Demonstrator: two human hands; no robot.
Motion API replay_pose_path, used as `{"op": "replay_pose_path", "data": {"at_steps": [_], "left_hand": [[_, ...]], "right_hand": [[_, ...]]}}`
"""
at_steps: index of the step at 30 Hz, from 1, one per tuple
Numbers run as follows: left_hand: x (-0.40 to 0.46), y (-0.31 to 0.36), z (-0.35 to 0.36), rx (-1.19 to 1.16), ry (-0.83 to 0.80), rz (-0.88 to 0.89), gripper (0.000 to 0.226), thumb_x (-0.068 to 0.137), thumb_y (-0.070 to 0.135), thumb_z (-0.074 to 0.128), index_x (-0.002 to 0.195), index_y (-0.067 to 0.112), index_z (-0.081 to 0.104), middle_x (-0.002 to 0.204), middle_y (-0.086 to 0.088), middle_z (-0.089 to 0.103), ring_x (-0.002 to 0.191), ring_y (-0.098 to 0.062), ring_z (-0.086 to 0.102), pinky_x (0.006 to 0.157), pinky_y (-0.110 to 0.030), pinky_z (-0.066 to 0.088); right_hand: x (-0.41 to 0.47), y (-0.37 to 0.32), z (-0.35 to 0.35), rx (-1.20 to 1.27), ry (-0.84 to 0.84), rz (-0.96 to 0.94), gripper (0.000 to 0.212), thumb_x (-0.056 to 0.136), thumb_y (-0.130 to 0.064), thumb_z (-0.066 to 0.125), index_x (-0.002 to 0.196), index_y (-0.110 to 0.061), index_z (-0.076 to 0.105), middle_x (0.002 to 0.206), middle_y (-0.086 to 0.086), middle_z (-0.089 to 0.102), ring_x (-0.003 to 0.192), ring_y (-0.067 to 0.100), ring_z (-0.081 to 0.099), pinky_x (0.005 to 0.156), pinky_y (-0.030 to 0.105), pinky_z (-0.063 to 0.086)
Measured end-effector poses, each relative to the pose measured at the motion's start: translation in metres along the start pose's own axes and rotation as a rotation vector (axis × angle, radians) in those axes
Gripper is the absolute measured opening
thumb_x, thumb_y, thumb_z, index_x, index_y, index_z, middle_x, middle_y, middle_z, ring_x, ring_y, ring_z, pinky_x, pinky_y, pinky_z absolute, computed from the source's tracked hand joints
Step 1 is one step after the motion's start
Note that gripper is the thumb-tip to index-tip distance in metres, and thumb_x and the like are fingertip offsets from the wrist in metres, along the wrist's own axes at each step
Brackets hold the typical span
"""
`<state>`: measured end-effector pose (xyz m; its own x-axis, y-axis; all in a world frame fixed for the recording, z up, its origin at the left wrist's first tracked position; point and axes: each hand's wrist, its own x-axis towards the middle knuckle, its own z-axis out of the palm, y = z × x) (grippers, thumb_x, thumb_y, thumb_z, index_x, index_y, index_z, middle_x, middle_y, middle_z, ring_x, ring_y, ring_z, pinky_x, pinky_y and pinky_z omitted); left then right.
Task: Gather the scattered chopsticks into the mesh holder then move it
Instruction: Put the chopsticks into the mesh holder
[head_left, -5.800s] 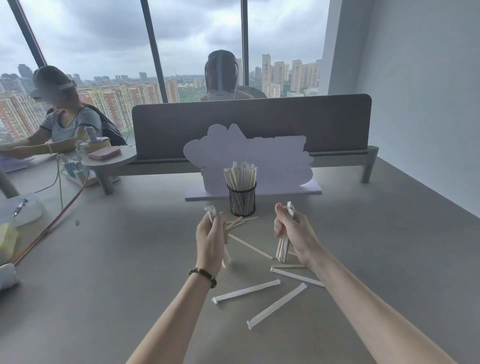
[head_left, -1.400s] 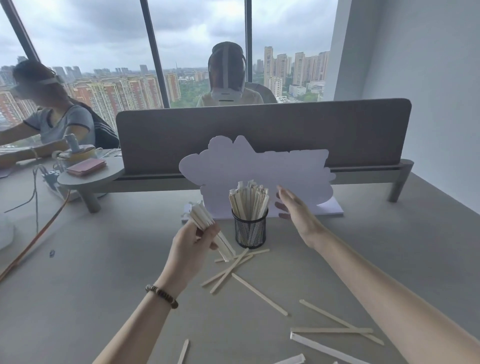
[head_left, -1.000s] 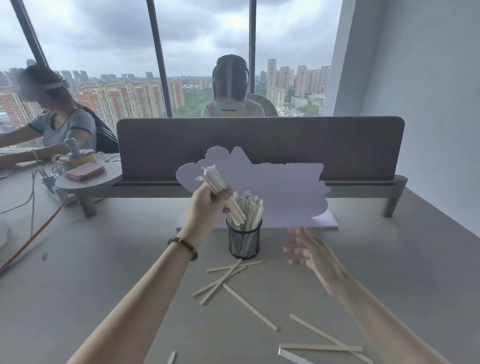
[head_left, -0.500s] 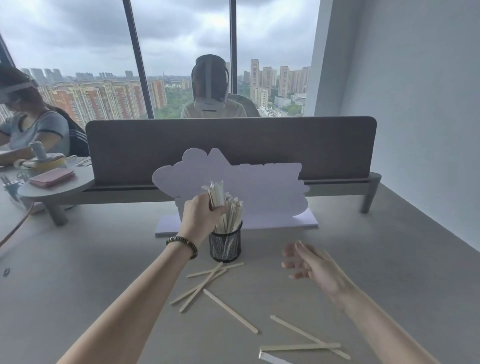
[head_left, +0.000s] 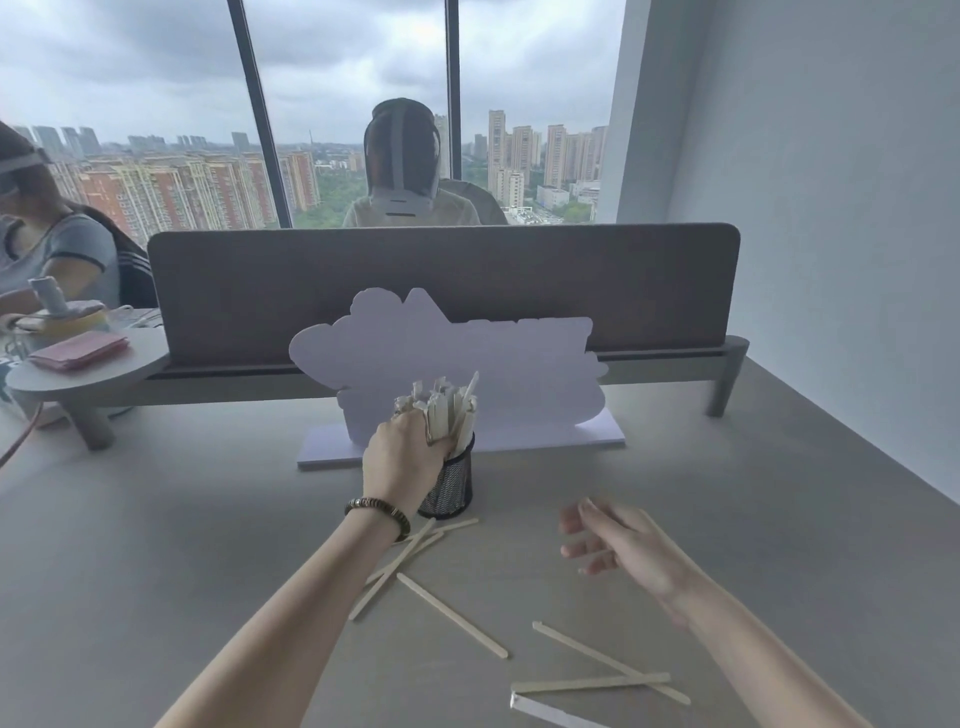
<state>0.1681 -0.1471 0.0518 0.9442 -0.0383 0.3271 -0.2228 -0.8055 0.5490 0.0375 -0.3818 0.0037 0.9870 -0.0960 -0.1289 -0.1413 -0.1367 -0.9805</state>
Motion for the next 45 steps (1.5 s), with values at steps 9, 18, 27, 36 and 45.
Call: {"op": "replay_pose_path", "data": {"at_steps": [9, 18, 27, 36, 45], "left_hand": [[0.002, 0.005, -0.011, -0.079, -0.025, 0.07, 0.035, 0.077, 0.041, 0.069, 0.104, 0.021, 0.059, 0.086, -0.004, 0.067, 0.087, -0.033, 0.064, 0.067, -0.036, 0.05], [0.017, 0.017, -0.027, -0.075, -0.004, 0.381, 0.046, 0.094, 0.028, 0.056, 0.138, 0.036, 0.048, 0.127, 0.001, 0.057, 0.094, -0.024, 0.063, 0.083, -0.035, 0.051], [0.028, 0.012, -0.016, -0.082, 0.038, 0.527, 0.015, 0.095, 0.017, 0.059, 0.09, 0.015, 0.073, 0.079, -0.001, 0.068, 0.072, -0.025, 0.064, 0.07, -0.039, 0.053], [0.038, 0.006, -0.008, -0.038, 0.016, 0.381, 0.024, 0.095, 0.012, 0.059, 0.078, 0.002, 0.074, 0.08, -0.015, 0.067, 0.078, -0.033, 0.063, 0.073, -0.036, 0.049], [0.016, 0.006, -0.015, -0.16, 0.116, 0.409, 0.024, 0.095, 0.018, 0.06, 0.116, 0.009, 0.069, 0.122, -0.003, 0.062, 0.082, -0.022, 0.062, 0.082, -0.022, 0.042]], "right_hand": [[-0.001, -0.002, 0.004, -0.068, -0.057, 0.021, 0.03, 0.105, -0.026, 0.046, 0.107, -0.005, 0.068, 0.105, 0.011, 0.069, 0.083, 0.02, 0.073, 0.068, 0.03, 0.056], [-0.002, -0.006, 0.003, -0.089, -0.043, 0.016, 0.026, 0.105, -0.024, 0.046, 0.108, -0.011, 0.068, 0.112, 0.016, 0.069, 0.096, 0.034, 0.073, 0.071, 0.032, 0.056], [-0.003, 0.001, -0.002, -0.07, -0.029, 0.022, 0.026, 0.105, -0.022, 0.046, 0.108, -0.008, 0.068, 0.108, 0.016, 0.069, 0.081, 0.02, 0.074, 0.067, 0.029, 0.056], [-0.005, 0.009, -0.009, -0.021, -0.012, 0.086, 0.029, 0.104, -0.029, 0.049, 0.104, -0.009, 0.071, 0.095, 0.006, 0.073, 0.08, 0.02, 0.073, 0.068, 0.03, 0.053], [-0.024, 0.002, -0.015, -0.362, -0.067, 0.043, 0.021, 0.099, -0.036, 0.058, 0.094, -0.023, 0.074, 0.097, 0.001, 0.075, 0.084, 0.015, 0.073, 0.076, 0.027, 0.057]]}}
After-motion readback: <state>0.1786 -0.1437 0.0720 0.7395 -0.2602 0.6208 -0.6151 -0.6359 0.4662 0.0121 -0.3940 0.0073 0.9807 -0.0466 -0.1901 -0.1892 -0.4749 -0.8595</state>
